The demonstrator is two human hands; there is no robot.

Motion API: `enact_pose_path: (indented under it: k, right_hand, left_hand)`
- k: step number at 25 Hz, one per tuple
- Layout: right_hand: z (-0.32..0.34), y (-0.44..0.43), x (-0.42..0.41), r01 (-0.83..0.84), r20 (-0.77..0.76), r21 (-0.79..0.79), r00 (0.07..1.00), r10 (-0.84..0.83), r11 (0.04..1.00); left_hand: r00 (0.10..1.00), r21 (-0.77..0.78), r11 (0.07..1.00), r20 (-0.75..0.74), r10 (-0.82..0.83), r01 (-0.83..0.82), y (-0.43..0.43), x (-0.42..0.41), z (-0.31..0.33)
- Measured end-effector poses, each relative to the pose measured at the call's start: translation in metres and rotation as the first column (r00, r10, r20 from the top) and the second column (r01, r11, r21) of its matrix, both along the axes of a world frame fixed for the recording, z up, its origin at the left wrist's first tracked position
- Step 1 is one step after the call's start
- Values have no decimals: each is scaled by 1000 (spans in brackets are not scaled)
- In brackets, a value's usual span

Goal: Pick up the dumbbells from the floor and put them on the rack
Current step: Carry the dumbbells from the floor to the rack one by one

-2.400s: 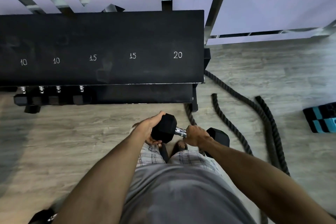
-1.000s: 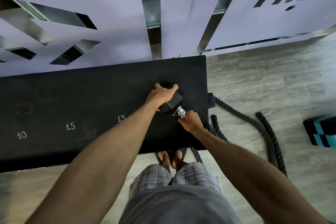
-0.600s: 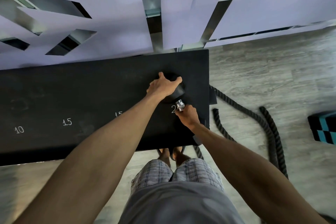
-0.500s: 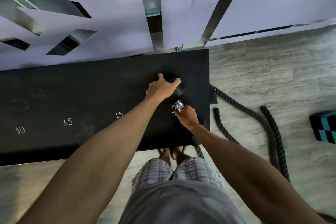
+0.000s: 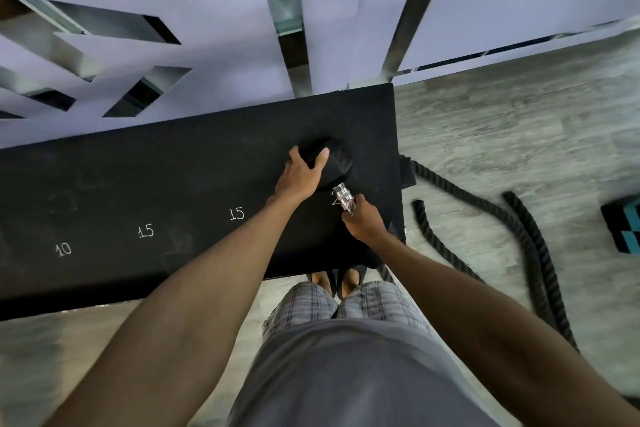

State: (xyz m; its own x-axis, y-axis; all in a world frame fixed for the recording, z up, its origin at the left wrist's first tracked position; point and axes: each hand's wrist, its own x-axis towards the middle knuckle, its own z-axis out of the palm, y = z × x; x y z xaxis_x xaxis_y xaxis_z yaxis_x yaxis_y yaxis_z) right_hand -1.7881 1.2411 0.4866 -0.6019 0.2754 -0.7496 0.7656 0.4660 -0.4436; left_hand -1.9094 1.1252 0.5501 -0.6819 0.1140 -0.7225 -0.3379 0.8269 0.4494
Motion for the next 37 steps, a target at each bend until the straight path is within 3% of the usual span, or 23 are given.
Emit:
enact_pose_path:
  k: [3, 7, 9, 12, 18, 24, 29, 34, 37]
  right_hand:
    - [17, 0, 26, 42, -111, 86, 993, -32, 995]
    - [39, -15, 72, 70, -280, 205, 960, -10, 976]
    - [43, -31, 103, 96, -259, 223, 965, -36, 970]
    - [36, -65, 155, 147, -102, 221, 987, -127, 964]
    - [39, -148, 273, 444, 81, 162, 884, -460, 881]
    - [27, -241, 382, 735, 201, 138, 635, -746, 663]
    - [29, -307, 452, 942, 136, 143, 283, -949, 302]
    - [20, -363, 531, 996, 84, 86, -2, -996, 5]
    - [30, -386, 580, 988, 39, 80, -139, -990, -136]
  left_hand:
    - [996, -39, 996, 32, -84, 85, -27, 22, -2]
    - [888, -195, 872, -15, -460, 449, -49, 44, -8]
    - [758, -205, 738, 26, -652, 642, -53, 61, -13]
    - [539, -122, 527, 105, -836, 841, -60, 92, -23]
    - [148, -41, 144, 149, -978, 989, -60, 165, -34]
    - [-296, -61, -307, 140, -945, 950, -48, 263, -47]
    - [-624, -92, -642, 162, -764, 762, -50, 368, -55]
    - [-836, -125, -848, 145, -530, 516, -59, 485, -37]
    - [-920, -189, -920, 129, -369, 343, -64, 562, -28]
